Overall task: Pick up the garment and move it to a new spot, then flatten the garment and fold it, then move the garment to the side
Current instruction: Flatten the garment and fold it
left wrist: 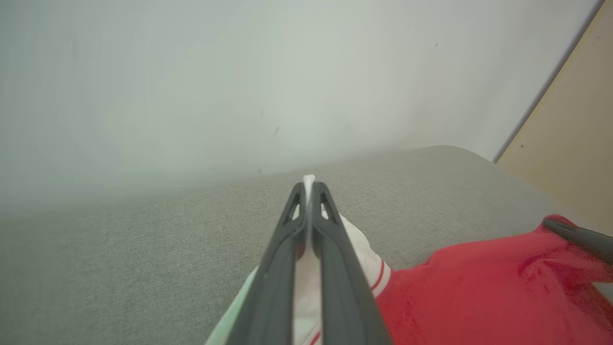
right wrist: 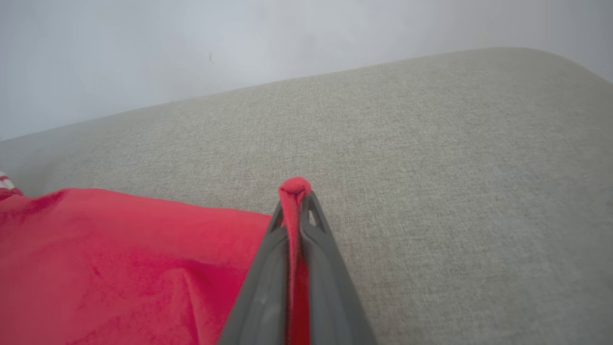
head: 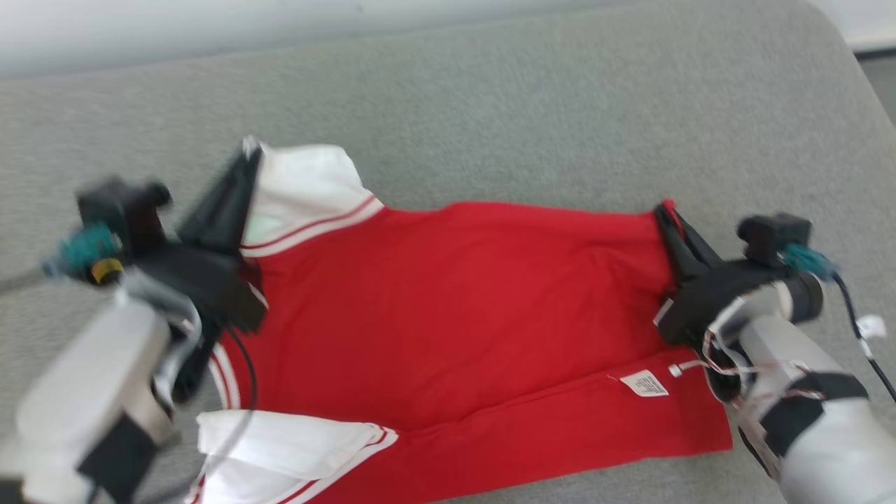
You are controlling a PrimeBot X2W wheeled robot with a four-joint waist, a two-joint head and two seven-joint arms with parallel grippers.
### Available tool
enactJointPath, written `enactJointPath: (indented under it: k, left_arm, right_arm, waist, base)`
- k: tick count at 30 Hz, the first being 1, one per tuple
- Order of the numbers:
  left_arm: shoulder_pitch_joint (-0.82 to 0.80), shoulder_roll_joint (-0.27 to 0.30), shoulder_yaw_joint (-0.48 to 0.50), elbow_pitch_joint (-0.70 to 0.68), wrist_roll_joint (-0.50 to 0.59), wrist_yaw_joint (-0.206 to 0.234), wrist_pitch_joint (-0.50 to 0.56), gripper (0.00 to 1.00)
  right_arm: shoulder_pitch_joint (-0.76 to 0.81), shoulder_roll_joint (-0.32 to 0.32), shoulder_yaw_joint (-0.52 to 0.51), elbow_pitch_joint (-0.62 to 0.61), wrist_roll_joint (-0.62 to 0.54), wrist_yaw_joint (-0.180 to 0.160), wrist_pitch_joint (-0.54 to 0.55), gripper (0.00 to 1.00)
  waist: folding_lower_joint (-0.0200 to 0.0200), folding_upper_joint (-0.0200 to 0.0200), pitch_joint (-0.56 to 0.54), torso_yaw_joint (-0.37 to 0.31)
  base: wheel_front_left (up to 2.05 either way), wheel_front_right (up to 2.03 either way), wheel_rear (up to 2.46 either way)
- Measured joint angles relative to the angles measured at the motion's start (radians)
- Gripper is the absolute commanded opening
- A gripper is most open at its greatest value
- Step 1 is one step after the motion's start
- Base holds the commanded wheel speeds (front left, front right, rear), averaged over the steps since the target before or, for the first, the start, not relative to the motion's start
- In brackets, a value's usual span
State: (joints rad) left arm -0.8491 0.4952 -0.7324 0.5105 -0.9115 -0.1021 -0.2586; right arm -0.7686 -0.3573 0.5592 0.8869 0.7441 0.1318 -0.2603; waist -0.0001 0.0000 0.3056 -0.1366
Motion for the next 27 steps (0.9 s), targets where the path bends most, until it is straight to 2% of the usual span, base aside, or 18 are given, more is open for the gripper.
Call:
enactJointPath:
  k: [5,10,16,27]
  left_arm:
    - [0.184,0.003,0.086,-0.191,0.05,0.06,-0.003,0.0]
    - [0.388,-0.02,0.182,-0.328,0.111,0.085,-0.004,0.0]
    - [0.575,-0.09,0.283,-0.404,0.155,0.077,-0.004,0.0]
    - [0.727,-0.192,0.377,-0.354,0.214,0.014,-0.004,0.0]
  right_arm:
    - [0.122,-0.03,-0.101,-0.115,0.002,0.0,-0.001,0.0]
    - [0.237,-0.029,-0.187,-0.214,-0.014,0.0,-0.001,0.0]
    - [0.329,-0.026,-0.245,-0.26,-0.048,0.0,-0.001,0.0]
    - [0.404,-0.04,-0.298,-0.277,-0.077,0.0,-0.001,0.0]
  waist:
    - [-0.0001,-0.0001,-0.044,0.033]
    - [-0.0001,-0.0001,-0.077,0.06]
    - [-0.0001,-0.0001,-0.109,0.074]
    - [0.0,-0.0001,-0.158,0.098]
  base:
    - [0.0,0.0,0.0]
    - [0.0,0.0,0.0]
    - [0.0,0.0,0.0]
    - [0.0,0.0,0.0]
